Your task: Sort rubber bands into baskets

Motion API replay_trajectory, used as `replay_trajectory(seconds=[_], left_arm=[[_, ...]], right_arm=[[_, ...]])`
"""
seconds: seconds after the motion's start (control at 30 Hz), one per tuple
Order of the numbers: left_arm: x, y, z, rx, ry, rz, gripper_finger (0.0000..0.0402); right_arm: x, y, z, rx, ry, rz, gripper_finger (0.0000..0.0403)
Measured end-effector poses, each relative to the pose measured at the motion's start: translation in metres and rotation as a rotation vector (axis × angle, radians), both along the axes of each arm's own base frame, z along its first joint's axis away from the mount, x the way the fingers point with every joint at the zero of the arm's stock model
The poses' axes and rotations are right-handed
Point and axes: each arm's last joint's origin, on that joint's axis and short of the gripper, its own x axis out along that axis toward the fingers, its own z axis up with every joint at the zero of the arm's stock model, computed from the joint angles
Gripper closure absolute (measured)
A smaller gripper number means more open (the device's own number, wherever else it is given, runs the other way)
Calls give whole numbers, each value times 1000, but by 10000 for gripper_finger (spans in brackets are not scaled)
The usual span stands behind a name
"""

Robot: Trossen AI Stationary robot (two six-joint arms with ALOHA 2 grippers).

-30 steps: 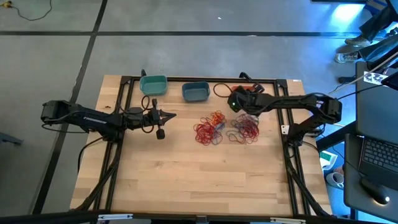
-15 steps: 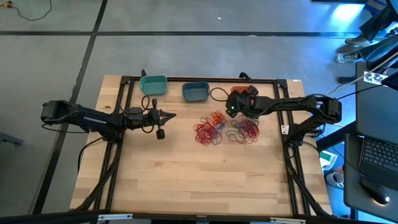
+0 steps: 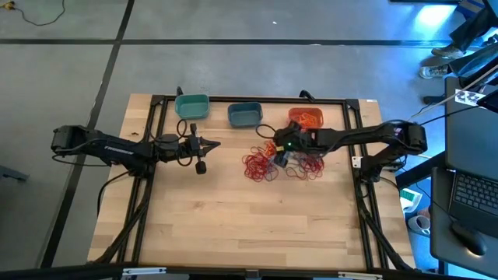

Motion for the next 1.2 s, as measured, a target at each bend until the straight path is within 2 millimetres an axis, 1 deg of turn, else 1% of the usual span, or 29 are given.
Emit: replay_trajectory(seconds=[0.1,0.37,0.5,0.6,0.87,1.0,1.07,1.2], left_arm=[[0,0,0,0,0,0,396],[0,0,0,-5,-3,1,396],[0,0,0,-5,-3,1,396],[0,0,0,-5,-3,1,396],[0,0,0,-5,-3,1,396],[0,0,0,-5,-3,1,396],[0,0,0,-5,-3,1,396],[0,0,0,-5,-3,1,396]], right_arm=[[3,0,-9,17,29,12,210],[13,-1,-43,45,123,23,212],[15,-3,-52,3,160,-10,233],[15,-5,-54,-41,175,-42,264],[16,-5,-65,-42,216,-20,343],[18,-6,-65,-65,206,-19,388],[18,-6,-61,-95,197,-22,397],[16,-6,-50,-131,171,-44,391]])
